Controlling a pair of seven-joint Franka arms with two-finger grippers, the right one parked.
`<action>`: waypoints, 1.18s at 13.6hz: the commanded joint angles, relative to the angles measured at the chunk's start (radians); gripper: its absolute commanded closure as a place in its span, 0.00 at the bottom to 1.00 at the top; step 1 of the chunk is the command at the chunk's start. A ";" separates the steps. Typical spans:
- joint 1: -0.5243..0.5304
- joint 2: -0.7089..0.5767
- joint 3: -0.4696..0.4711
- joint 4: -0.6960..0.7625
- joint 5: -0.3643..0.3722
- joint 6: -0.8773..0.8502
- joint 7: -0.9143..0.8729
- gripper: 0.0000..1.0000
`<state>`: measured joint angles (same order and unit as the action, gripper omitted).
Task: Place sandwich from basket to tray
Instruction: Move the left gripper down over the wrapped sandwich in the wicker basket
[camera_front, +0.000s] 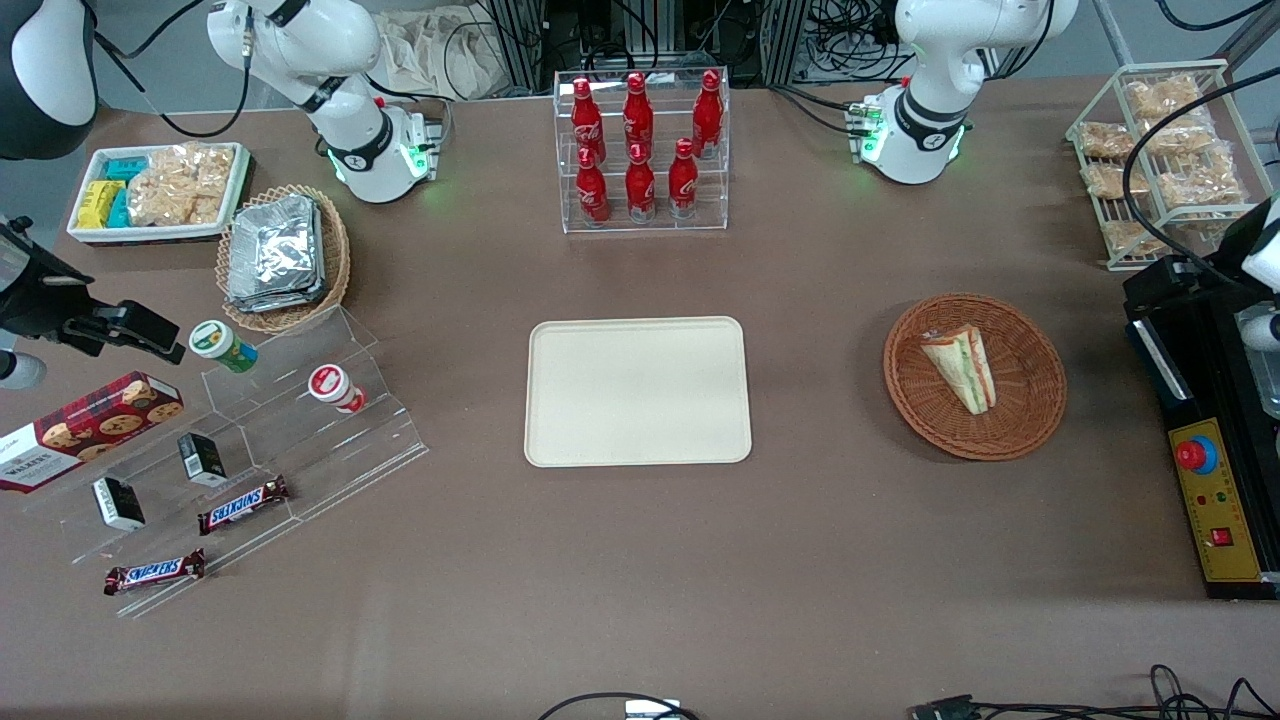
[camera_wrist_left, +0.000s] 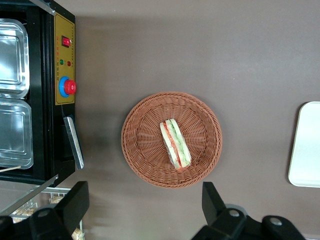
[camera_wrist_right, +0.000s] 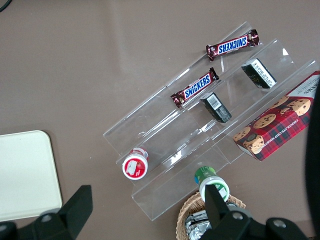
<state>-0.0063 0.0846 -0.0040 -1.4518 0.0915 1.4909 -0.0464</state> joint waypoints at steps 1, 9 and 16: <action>-0.014 0.000 0.010 0.022 -0.006 -0.023 -0.003 0.00; -0.014 -0.014 0.006 -0.016 -0.057 -0.028 -0.065 0.00; -0.014 -0.146 0.006 -0.388 -0.062 0.167 -0.130 0.00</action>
<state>-0.0126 0.0084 -0.0040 -1.7029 0.0363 1.5887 -0.1347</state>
